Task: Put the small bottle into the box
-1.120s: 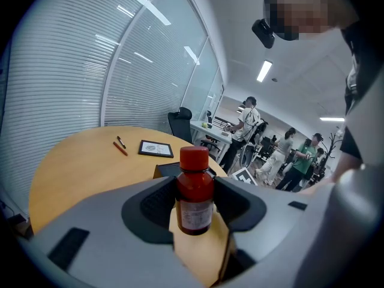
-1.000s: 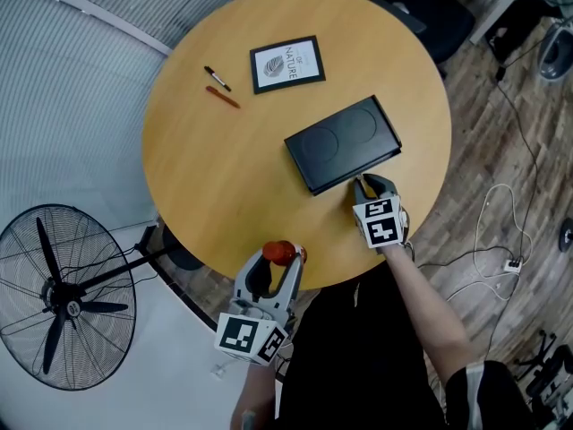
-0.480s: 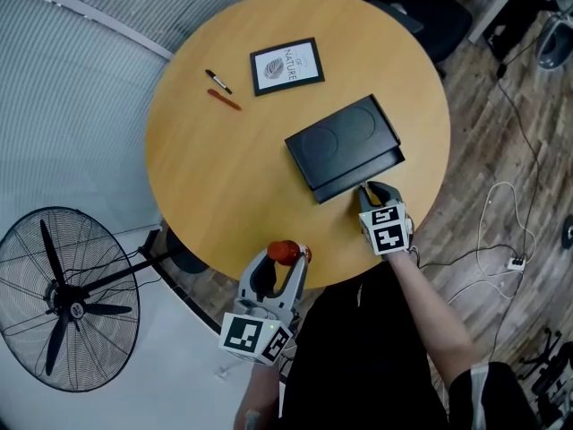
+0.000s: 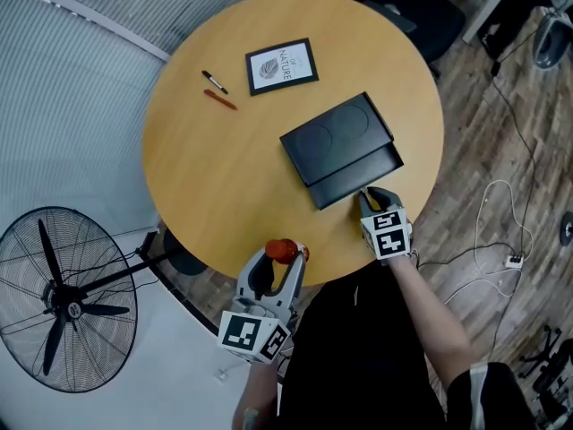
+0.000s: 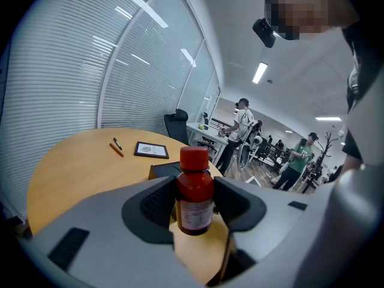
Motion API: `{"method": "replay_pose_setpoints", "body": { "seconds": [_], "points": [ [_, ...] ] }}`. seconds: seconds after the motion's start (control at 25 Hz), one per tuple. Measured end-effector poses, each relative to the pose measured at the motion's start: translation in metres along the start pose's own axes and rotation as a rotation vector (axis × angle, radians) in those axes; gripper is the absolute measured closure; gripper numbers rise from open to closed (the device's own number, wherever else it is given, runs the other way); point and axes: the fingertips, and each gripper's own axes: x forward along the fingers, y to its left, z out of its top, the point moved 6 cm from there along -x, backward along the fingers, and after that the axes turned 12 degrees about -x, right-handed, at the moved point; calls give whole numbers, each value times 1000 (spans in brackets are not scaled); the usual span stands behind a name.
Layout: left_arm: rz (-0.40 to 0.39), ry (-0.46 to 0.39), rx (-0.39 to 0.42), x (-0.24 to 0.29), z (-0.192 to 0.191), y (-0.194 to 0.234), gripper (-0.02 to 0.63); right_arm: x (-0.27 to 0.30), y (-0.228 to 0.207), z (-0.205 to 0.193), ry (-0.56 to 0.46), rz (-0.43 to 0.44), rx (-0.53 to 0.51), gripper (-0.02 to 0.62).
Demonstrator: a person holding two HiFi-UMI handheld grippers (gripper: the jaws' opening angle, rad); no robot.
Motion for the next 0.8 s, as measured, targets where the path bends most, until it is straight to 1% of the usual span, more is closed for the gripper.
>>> {"method": "replay_pose_setpoints", "body": {
  "seconds": [0.48, 0.8],
  "points": [
    [-18, -6, 21, -8, 1, -5, 411, -14, 7, -14, -10, -3, 22, 518],
    [-33, -6, 31, -13, -4, -5, 411, -26, 12, -31, -8, -13, 33, 518]
  ]
}}
